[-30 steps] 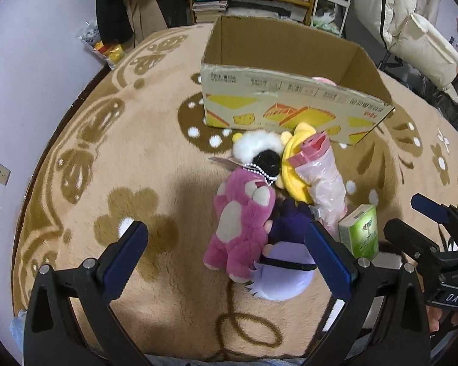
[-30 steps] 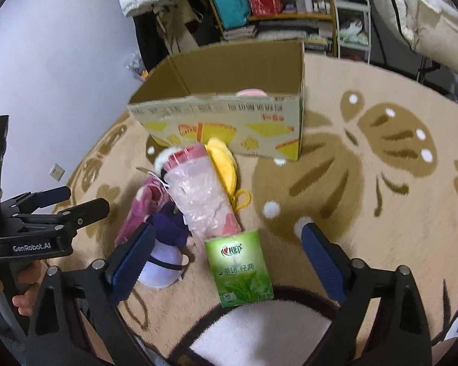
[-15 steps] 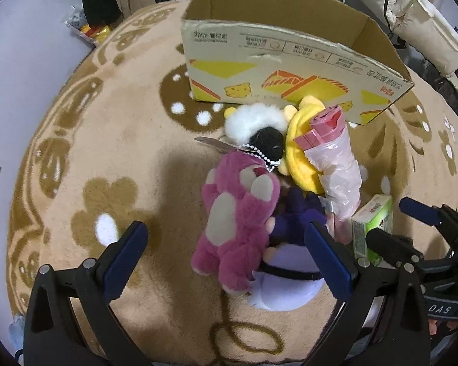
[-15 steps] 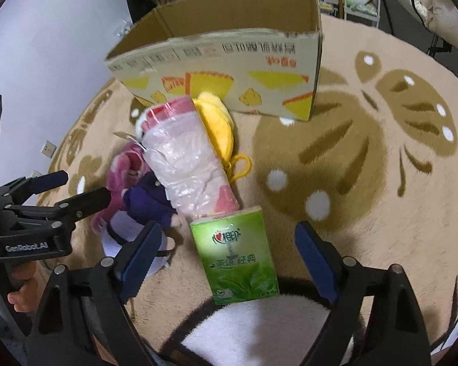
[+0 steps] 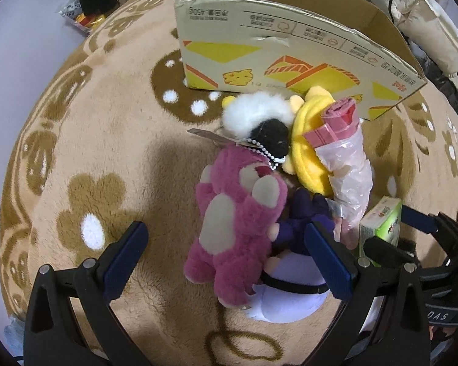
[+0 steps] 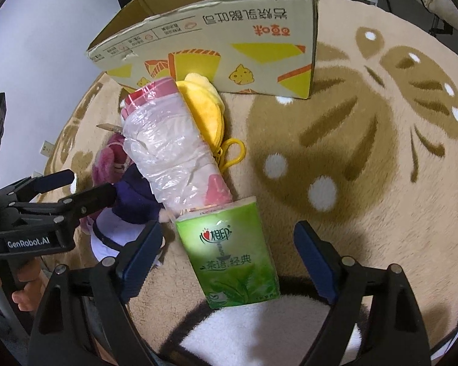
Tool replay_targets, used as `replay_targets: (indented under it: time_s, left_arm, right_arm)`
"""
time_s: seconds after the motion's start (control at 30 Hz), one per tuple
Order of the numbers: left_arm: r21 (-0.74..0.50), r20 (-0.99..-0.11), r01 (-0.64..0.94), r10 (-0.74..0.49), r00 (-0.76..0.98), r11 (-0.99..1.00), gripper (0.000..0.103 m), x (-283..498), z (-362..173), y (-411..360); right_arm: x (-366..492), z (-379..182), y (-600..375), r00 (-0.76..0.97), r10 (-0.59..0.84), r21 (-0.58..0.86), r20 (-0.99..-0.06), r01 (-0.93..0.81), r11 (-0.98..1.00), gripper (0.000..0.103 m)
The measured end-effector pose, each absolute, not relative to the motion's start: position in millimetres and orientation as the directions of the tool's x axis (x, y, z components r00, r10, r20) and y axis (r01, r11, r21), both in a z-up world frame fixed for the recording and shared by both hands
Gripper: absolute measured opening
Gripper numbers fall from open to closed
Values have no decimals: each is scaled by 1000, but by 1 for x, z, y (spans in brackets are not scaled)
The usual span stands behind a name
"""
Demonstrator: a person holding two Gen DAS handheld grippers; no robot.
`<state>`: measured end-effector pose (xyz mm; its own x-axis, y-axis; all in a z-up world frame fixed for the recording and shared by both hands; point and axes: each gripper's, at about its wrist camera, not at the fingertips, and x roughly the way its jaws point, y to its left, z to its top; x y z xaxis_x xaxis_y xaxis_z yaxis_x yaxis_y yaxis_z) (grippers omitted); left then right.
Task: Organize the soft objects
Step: 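Grasp the pink bear plush with the left tool while the right grasps the green pack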
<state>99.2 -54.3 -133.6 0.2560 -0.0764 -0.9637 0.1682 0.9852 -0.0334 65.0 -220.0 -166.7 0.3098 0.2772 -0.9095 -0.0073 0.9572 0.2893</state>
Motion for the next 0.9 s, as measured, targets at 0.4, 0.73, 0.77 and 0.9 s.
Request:
replay_targets:
  time_s: [0.4, 0.73, 0.77, 0.9]
  left_arm:
    - [-73, -970, 108, -96, 222, 991, 91, 110, -146, -39]
    - [-73, -973, 71, -87, 216, 995, 78, 125, -160, -30]
    - [-83, -972, 70, -96, 213, 994, 71, 129, -162, -27]
    - [-151, -966, 78, -164, 201, 985, 51, 130, -162, -24]
  right_arm:
    - [63, -177, -216, 279, 275, 283, -920, -10, 959, 72]
    - [64, -177, -225, 295, 270, 287, -916, 12, 958, 61]
    - [64, -177, -225, 301, 268, 286, -915, 15, 958, 61]
    - [62, -169, -232, 331, 264, 288, -906, 24, 957, 61]
